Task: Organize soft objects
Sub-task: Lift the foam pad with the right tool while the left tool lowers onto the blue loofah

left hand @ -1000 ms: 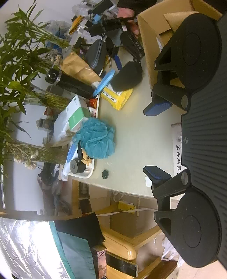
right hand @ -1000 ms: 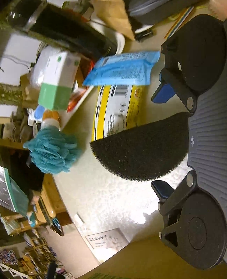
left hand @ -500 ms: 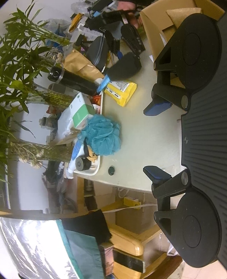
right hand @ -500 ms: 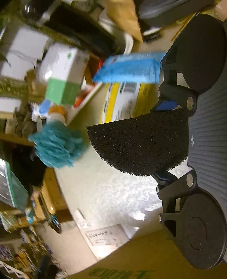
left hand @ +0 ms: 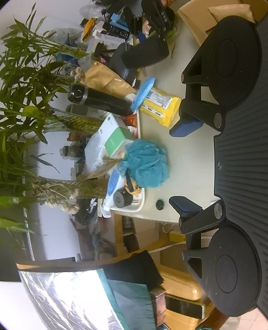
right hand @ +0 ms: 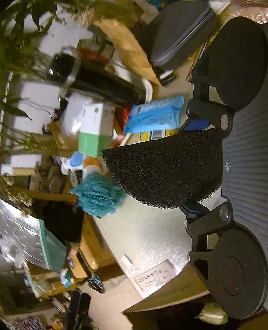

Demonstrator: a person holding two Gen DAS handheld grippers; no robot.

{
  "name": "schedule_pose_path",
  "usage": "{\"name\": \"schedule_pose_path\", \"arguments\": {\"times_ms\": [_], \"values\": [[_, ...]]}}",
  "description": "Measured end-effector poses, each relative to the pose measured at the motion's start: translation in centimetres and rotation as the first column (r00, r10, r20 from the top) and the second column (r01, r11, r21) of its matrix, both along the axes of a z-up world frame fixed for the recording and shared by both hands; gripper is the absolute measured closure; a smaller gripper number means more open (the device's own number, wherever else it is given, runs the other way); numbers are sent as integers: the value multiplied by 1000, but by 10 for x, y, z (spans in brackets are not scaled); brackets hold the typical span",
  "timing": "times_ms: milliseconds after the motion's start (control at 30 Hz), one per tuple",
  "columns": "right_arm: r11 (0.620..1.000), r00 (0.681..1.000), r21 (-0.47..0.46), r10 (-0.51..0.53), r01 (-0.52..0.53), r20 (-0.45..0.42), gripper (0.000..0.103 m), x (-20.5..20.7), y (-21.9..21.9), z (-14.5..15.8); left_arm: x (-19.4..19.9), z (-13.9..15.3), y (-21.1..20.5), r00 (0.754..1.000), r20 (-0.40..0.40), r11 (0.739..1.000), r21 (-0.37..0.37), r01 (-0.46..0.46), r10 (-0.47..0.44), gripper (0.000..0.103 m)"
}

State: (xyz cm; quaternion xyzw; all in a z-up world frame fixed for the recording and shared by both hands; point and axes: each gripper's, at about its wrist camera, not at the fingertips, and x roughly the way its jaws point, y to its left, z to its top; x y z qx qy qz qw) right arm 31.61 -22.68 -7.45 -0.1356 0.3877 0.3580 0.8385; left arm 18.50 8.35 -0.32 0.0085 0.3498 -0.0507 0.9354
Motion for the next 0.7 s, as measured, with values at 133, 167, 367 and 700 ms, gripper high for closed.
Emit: {"name": "schedule_pose_path", "arguments": {"times_ms": [133,167,367,700], "values": [[999,1000,29,-16,16,24,35,-15,-8,15,8,1,-4,1000,11,1000,16,7,-7,41],[999,999,35,-18,17,28,35,-19,-9,18,9,0,-4,1000,12,1000,21,7,-8,41],[997,997,54,-51,48,60,35,-41,-14,34,19,-3,-5,1000,22,999,44,9,-10,41],[989,990,87,-121,115,65,34,-69,-27,47,39,-11,-6,999,28,996,80,26,-28,41]]}}
